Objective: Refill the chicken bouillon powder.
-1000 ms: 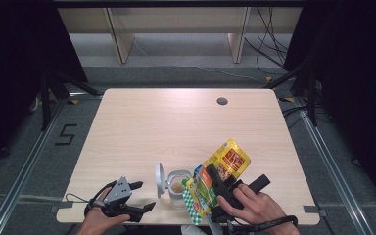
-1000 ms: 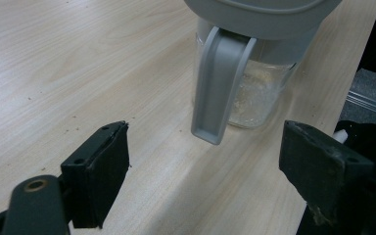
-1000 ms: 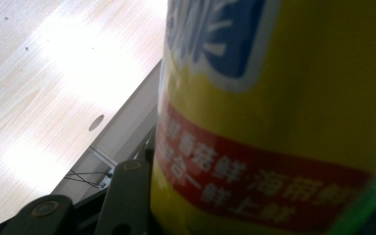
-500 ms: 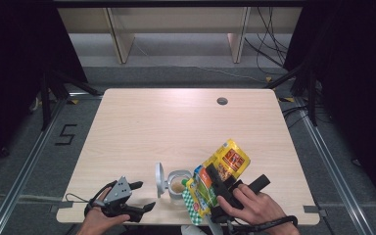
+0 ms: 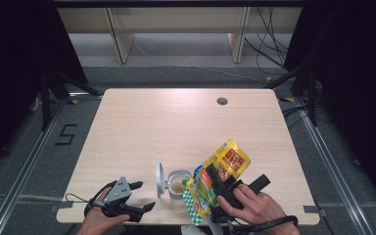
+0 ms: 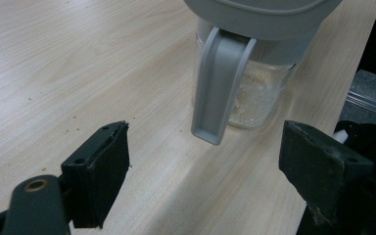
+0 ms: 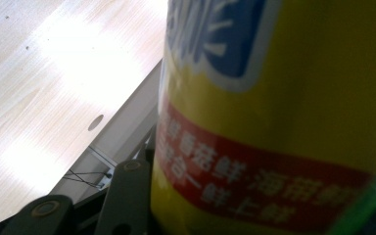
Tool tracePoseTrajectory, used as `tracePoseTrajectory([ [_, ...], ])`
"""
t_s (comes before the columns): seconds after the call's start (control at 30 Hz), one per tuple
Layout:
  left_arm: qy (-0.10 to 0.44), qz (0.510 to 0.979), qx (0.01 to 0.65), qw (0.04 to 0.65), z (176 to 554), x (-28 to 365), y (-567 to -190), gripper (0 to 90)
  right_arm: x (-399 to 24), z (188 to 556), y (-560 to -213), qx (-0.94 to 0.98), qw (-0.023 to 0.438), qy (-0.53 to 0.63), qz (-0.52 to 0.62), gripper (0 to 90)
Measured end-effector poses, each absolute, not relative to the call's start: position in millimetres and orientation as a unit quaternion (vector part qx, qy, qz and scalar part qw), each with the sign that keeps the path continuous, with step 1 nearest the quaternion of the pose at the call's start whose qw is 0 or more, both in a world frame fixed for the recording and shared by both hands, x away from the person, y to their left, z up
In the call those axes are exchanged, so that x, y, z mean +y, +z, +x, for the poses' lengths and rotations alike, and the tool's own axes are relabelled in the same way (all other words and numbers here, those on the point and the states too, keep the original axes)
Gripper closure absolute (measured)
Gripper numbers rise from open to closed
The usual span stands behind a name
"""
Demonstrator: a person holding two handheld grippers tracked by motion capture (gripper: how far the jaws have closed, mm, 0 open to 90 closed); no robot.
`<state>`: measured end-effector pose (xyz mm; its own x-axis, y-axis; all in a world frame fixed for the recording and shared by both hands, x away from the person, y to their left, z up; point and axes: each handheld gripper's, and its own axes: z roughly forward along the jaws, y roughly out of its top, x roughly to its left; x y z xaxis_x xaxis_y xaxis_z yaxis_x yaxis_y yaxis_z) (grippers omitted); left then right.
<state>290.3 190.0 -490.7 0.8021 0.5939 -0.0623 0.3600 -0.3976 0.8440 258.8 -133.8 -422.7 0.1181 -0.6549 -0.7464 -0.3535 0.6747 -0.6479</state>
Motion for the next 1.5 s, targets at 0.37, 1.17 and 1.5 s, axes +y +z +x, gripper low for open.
tracePoseTrajectory([
  [0.37, 0.124, 0.826, 0.289, 0.467, 290.3, 190.0, -490.7, 18.6, -134.3, 258.6, -422.3, 0.659, 0.637, -0.116, -0.383, 61.9],
  [1.17, 0.125, 0.823, 0.291, 0.471, 290.3, 188.8, -491.7, 18.6, -133.8, 257.0, -423.0, 0.65, 0.641, -0.129, -0.387, 62.3],
  [1.5, 0.129, 0.826, 0.29, 0.466, 290.4, 189.8, -491.0, 18.6, -134.3, 256.4, -423.9, 0.657, 0.641, -0.116, -0.379, 62.6],
])
